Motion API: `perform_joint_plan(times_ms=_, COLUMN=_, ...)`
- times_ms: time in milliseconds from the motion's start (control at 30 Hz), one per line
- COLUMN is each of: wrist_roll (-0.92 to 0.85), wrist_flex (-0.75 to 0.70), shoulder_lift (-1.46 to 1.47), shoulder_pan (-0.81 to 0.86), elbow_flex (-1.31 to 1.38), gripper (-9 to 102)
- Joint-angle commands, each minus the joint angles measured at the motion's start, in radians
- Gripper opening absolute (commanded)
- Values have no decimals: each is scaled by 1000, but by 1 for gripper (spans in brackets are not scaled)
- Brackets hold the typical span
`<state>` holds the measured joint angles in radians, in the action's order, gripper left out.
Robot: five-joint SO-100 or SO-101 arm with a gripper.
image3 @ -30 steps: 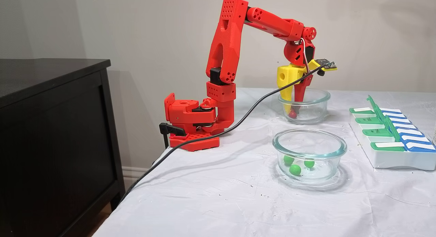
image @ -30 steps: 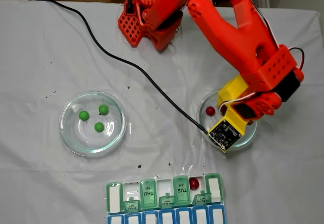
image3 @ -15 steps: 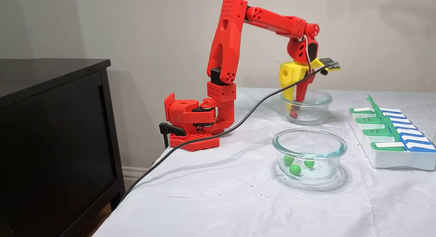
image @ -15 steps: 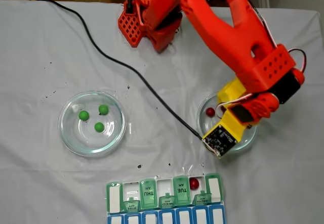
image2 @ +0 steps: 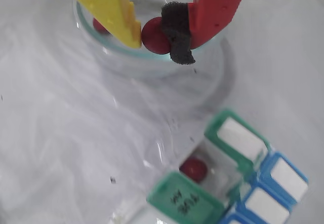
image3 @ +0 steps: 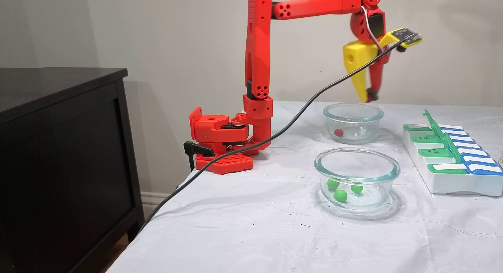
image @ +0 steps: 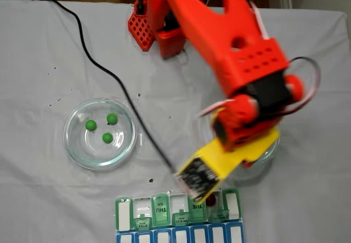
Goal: Sort medicines into box.
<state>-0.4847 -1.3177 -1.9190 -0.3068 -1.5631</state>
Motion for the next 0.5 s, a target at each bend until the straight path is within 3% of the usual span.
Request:
perform_joint_plan(times_ms=0, wrist_roll=-92, wrist_flex=112, shoulder_lift=-38, shoulder_pan=124, elbow_flex=60, gripper=0)
perform_joint_plan(times_ms=467, wrist_roll=-210, wrist_flex=230, shoulder_lift=192, shoulder_pan=261, elbow_flex=233, gripper=0)
